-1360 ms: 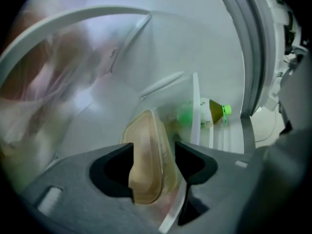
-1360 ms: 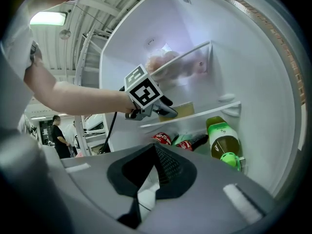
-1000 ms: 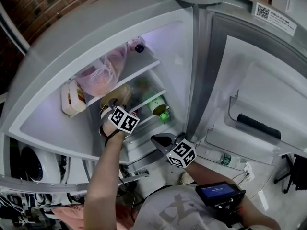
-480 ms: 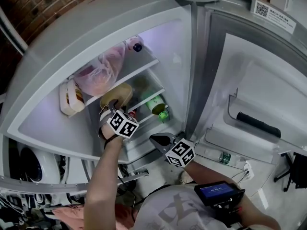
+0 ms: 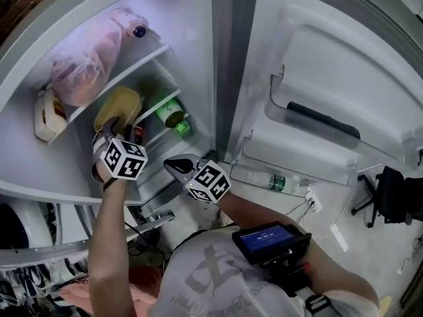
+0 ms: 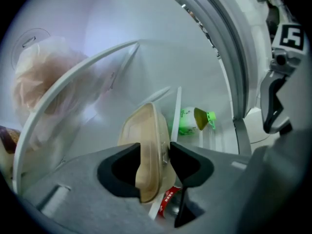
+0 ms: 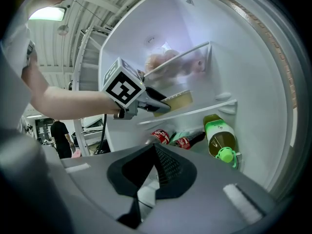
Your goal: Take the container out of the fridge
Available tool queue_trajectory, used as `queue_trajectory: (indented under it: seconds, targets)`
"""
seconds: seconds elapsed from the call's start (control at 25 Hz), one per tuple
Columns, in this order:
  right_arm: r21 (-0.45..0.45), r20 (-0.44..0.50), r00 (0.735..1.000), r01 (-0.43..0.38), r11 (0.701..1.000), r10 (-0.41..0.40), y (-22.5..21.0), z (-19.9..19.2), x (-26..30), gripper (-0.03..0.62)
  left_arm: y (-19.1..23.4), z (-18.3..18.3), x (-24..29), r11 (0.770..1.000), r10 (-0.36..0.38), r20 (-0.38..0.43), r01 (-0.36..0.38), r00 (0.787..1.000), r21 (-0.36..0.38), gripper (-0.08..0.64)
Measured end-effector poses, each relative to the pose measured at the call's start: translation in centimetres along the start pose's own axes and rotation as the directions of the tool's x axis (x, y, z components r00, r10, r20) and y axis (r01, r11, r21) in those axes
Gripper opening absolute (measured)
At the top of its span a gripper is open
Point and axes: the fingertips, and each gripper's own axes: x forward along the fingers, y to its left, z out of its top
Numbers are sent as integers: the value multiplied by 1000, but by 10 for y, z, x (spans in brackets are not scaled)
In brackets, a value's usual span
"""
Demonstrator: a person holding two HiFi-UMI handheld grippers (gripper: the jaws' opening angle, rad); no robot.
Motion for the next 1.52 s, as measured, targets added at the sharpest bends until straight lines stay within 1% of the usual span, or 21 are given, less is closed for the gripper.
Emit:
queue_trajectory:
  seconds: [0.24,0.56,0.76,0.96,1.2,1.4,1.52]
  targets:
    - [7,-4,999,48,999,-48,8,-3,-16,8,-20,9,-28,1000,-16,71,17,997,-18,195]
    - [-4,-1,995,104,995,-104,27,-6,-29,8,-47,8,-64,999,-47,147,47,988,6,195]
    - [-11,3,989,145,989,-145,45,-11,-42,8,-66,12,-89,997,-79,202,77,976,20,195]
    - [-11,15,980,197,980,-196,57,-16,-63,8,-94,15,-112,992,-123,248,115,961,50,195]
    - [-18,11,972,234,972,-234,67,-30,-84,8,-121,10,-136,987,-154,278,137,948,81,193]
    - [-7,5,966,258,966,-258,68,-41,-107,8,-148,7,-159,981,-178,294,147,939,125,193]
    - [-41,-6,967,255,966,-255,69,-47,-118,8,-161,7,-172,979,-181,301,144,936,142,193]
